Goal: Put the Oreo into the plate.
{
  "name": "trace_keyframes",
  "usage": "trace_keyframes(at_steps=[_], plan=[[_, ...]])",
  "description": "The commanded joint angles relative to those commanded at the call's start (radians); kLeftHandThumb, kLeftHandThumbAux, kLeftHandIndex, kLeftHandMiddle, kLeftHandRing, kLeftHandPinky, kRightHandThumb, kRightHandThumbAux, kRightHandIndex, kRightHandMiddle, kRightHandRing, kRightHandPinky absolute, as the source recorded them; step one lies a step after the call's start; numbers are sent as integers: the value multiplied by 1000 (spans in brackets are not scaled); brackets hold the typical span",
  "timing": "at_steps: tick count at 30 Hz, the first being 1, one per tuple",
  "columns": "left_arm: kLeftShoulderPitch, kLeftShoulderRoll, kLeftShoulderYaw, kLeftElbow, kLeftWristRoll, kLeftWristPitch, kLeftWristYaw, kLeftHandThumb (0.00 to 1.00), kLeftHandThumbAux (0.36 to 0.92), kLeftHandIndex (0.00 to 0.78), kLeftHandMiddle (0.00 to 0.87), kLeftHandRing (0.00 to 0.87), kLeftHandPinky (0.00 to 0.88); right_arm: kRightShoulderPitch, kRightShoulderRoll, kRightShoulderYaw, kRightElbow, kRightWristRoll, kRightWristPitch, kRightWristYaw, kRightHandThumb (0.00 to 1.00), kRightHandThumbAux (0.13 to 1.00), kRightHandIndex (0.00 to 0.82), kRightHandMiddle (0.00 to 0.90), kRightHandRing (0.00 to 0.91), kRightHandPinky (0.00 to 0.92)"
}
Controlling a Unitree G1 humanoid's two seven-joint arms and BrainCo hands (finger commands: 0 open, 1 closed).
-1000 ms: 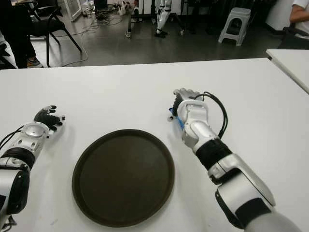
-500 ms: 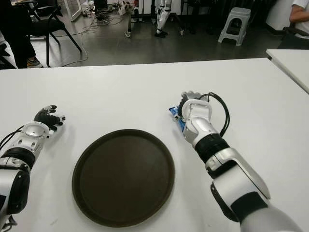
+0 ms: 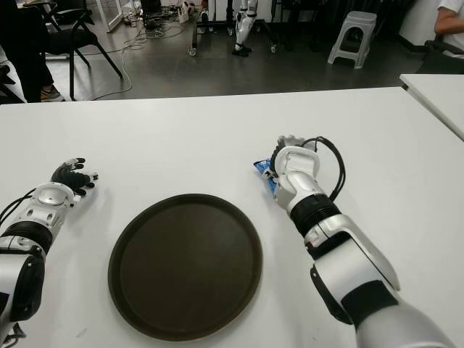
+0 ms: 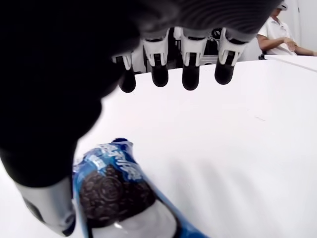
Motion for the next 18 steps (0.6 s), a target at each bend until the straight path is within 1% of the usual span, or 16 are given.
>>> trace_keyframes(at_steps=[6, 9, 11, 17, 18], plan=[[1, 0, -1, -1, 1, -6, -2, 168, 818, 78, 114, 148, 154, -6, -6, 13, 22, -3, -26, 1, 0, 779, 85, 126, 94, 9], [0, 0, -1, -1, 1, -4, -1, 163, 830, 82, 117, 151, 164, -7, -1, 10, 32, -4, -27, -14, 0, 789, 92, 145, 111, 13], [0, 0, -3, 0, 3, -2, 2, 158, 827, 83, 116, 152, 165, -8, 1, 7, 37, -2, -27, -25, 0, 791, 98, 154, 124, 18], [0, 1, -10, 0, 10, -2, 6, 155, 827, 87, 120, 153, 158, -18, 3, 11, 55, 3, -39, -13, 0, 768, 106, 139, 115, 6], [1, 2, -11, 0, 10, -3, 5, 154, 825, 86, 121, 153, 157, -18, 3, 10, 53, 4, -39, -11, 0, 778, 104, 140, 117, 10]])
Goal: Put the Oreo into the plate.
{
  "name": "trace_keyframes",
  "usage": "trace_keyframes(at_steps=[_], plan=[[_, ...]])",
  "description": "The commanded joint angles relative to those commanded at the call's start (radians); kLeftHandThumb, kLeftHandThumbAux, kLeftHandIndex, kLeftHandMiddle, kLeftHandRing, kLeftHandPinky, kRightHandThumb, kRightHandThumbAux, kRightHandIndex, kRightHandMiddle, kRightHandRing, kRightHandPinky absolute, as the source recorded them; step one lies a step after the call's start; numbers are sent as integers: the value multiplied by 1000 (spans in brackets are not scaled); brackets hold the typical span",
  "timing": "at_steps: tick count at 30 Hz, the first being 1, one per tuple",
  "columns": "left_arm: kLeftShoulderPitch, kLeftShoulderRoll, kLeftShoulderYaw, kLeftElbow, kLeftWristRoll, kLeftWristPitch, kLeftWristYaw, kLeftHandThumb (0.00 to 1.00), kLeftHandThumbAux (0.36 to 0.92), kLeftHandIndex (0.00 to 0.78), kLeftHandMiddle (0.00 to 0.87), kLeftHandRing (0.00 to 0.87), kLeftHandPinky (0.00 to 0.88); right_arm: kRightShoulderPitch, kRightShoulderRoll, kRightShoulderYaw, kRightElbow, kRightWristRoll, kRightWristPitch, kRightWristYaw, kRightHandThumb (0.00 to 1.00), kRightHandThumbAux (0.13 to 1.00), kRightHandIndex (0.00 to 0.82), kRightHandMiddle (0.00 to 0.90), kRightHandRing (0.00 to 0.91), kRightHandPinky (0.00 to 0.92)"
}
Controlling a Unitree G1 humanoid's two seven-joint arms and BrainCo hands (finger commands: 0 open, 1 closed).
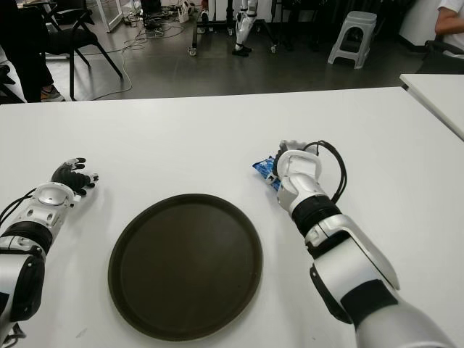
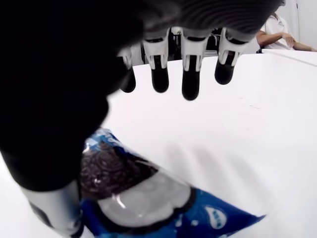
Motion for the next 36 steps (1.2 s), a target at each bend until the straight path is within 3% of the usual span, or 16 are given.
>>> trace_keyframes(at_steps=[5, 9, 11, 13, 21, 25, 28, 36], plan=[[2, 2, 9, 0, -9, -1, -6, 163, 816, 82, 122, 156, 171, 10, 2, -16, -12, 14, -5, -20, 0, 806, 112, 167, 140, 65], [3, 2, 12, 1, -11, -1, -4, 186, 806, 78, 121, 161, 189, 12, 10, -30, 2, 29, -14, -48, 0, 844, 155, 275, 255, 232], [3, 3, 13, 1, -12, 0, -3, 192, 802, 77, 121, 162, 190, 11, 11, -30, 8, 31, -24, -57, 0, 859, 182, 350, 357, 370], [2, 3, 14, 2, -12, 3, -4, 200, 797, 78, 121, 163, 194, 11, 8, -24, 11, 33, -34, -57, 0, 860, 198, 361, 387, 368], [0, 6, 0, 2, 2, 11, -5, 197, 778, 75, 125, 158, 175, 0, 14, -23, 15, 51, -36, -18, 0, 831, 152, 197, 216, 189], [1, 6, 2, 2, -1, 8, -5, 196, 773, 76, 128, 161, 181, -2, 12, -15, 14, 50, -36, -2, 0, 825, 133, 172, 186, 152], [2, 7, 4, 1, -3, 4, -4, 192, 777, 87, 137, 168, 190, -4, 10, -4, 12, 47, -47, 21, 0, 798, 100, 130, 128, 53], [3, 6, 5, 2, -3, 6, 1, 200, 778, 100, 146, 176, 213, -5, 7, 9, 8, 41, -52, 34, 0, 778, 93, 121, 118, 48]])
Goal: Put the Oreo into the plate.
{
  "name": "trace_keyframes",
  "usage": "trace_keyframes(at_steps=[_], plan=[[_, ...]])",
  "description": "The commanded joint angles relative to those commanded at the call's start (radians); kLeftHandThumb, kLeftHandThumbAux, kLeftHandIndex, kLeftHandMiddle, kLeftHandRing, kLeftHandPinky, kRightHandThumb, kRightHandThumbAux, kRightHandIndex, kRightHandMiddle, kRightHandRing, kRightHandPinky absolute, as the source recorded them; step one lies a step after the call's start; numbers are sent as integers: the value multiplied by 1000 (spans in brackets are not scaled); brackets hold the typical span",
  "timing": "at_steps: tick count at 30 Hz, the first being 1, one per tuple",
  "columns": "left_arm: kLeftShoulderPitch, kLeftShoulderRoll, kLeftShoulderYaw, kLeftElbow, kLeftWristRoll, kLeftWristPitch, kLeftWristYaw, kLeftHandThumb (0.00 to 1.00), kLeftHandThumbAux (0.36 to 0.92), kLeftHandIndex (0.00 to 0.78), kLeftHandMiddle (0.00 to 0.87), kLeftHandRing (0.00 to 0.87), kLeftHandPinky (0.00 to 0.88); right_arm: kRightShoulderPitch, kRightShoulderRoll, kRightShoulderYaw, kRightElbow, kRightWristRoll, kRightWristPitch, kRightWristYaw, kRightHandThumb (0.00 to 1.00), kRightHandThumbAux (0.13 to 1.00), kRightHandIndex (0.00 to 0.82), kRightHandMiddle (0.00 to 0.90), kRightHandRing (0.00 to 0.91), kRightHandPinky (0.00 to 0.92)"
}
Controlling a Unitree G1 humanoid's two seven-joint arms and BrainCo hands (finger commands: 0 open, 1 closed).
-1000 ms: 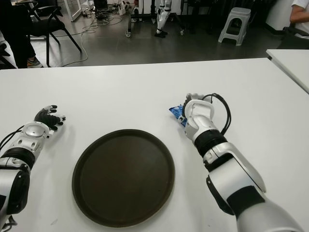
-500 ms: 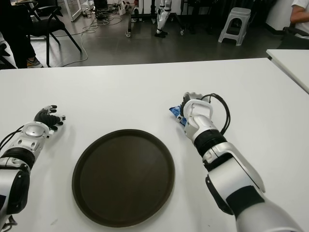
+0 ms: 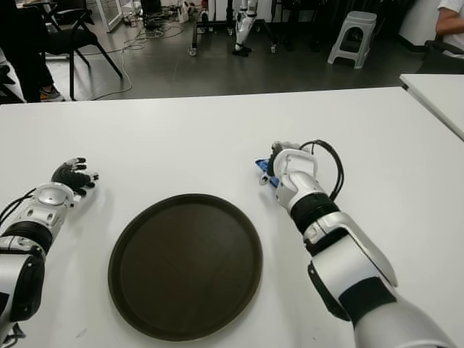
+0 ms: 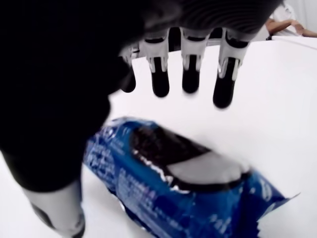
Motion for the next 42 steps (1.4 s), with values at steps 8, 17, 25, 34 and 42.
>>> trace_keyframes(at_steps=[8, 17, 25, 34, 42], plan=[[1, 0, -9, -1, 9, -5, 6, 195, 758, 100, 136, 164, 187, 2, -7, 12, -9, -2, -11, 6, 0, 782, 93, 111, 93, 6], [2, 1, -6, -2, 5, -8, -2, 170, 772, 91, 126, 155, 184, -4, -9, 20, -6, -4, -1, 11, 0, 790, 87, 113, 98, 2], [4, 1, -3, -2, 4, -14, -1, 174, 778, 89, 132, 159, 179, -4, -8, 10, -1, 3, 27, 4, 0, 796, 85, 107, 87, 0], [3, 0, 2, -3, -1, -9, 2, 200, 773, 96, 142, 170, 183, 4, -34, 3, 4, 9, 7, -1, 0, 814, 91, 118, 113, 32], [2, -1, 4, -3, -2, -4, 10, 196, 767, 101, 137, 176, 208, -12, -59, -1, 87, 8, -30, -39, 0, 848, 93, 161, 207, 245]])
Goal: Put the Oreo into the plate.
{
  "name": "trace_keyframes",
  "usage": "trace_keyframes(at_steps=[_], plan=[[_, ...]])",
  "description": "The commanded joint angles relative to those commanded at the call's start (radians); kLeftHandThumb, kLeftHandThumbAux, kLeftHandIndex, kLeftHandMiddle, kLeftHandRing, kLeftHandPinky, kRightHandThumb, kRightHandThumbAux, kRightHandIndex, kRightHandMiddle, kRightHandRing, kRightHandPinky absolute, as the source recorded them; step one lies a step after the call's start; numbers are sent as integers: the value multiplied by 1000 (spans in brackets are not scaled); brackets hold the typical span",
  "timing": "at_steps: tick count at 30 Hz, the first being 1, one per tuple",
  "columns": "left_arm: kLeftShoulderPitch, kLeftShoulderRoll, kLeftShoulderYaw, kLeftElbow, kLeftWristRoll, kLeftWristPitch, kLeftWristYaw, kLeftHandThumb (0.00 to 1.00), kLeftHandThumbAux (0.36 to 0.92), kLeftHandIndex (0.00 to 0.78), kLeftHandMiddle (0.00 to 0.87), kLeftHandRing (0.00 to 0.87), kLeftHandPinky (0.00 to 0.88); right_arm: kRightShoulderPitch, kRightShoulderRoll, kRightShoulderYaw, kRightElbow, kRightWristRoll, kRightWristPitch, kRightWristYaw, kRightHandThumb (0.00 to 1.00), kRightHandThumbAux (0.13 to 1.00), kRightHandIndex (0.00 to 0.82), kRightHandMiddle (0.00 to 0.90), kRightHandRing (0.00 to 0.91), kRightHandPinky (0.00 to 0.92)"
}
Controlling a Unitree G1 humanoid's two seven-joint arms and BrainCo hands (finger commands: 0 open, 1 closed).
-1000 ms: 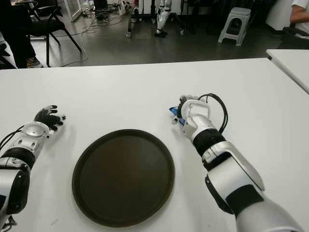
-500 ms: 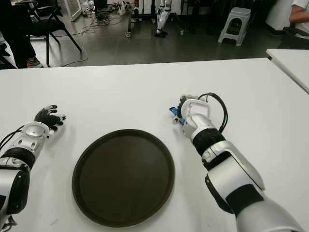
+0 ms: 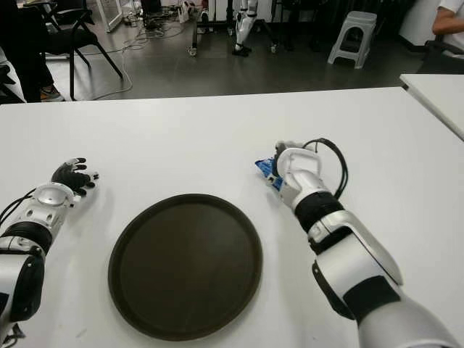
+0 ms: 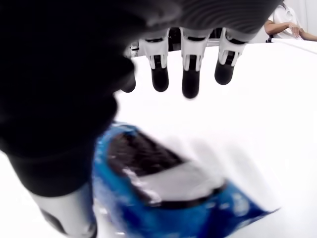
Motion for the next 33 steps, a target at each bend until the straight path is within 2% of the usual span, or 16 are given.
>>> trace_keyframes(at_steps=[7, 8, 10, 12, 13, 16, 18, 24, 27, 29, 33], plan=[[1, 0, -9, -2, 7, -3, 3, 196, 754, 102, 148, 177, 198, -20, -2, -26, 72, 13, 19, -56, 0, 868, 140, 256, 336, 413], [1, 0, -9, -2, 7, -4, 2, 196, 754, 102, 148, 177, 198, -22, 0, -28, 78, 14, 21, -63, 0, 868, 140, 256, 336, 413], [1, 0, -11, -2, 9, -4, 0, 178, 769, 97, 144, 171, 184, -24, 3, -31, 87, 11, 19, -78, 0, 874, 172, 317, 414, 481], [0, 1, -14, -2, 11, -3, 0, 169, 775, 96, 142, 169, 179, -24, 2, -29, 94, 7, 14, -90, 0, 877, 185, 347, 448, 510], [-1, 2, -18, -1, 15, -1, -1, 160, 779, 101, 143, 169, 180, -22, -2, -25, 98, 1, 2, -106, 0, 883, 208, 395, 489, 539], [-2, 3, -23, -1, 18, 2, -3, 149, 784, 110, 144, 170, 180, -20, -6, -19, 107, -6, -15, -130, 0, 893, 245, 463, 545, 567], [0, 3, -17, -1, 12, 0, -1, 148, 783, 109, 144, 168, 180, -24, -4, -23, 123, 0, -19, -142, 0, 895, 251, 466, 542, 556], [-2, 1, -15, 0, 11, 6, 0, 149, 772, 95, 143, 163, 184, -34, 2, -32, 151, 11, -31, -148, 0, 896, 237, 394, 468, 484], [0, 3, -20, 0, 16, 3, 4, 145, 765, 90, 143, 163, 182, -32, 1, -20, 150, 1, -45, -149, 0, 900, 239, 393, 455, 466], [1, 3, -20, 0, 16, 0, 6, 146, 760, 88, 142, 162, 179, -32, -1, -11, 149, -6, -53, -144, 0, 905, 244, 424, 475, 489], [1, 3, -20, 0, 15, -1, 8, 156, 760, 83, 134, 158, 175, -33, 0, -5, 147, -6, -53, -136, 0, 913, 233, 429, 484, 500]])
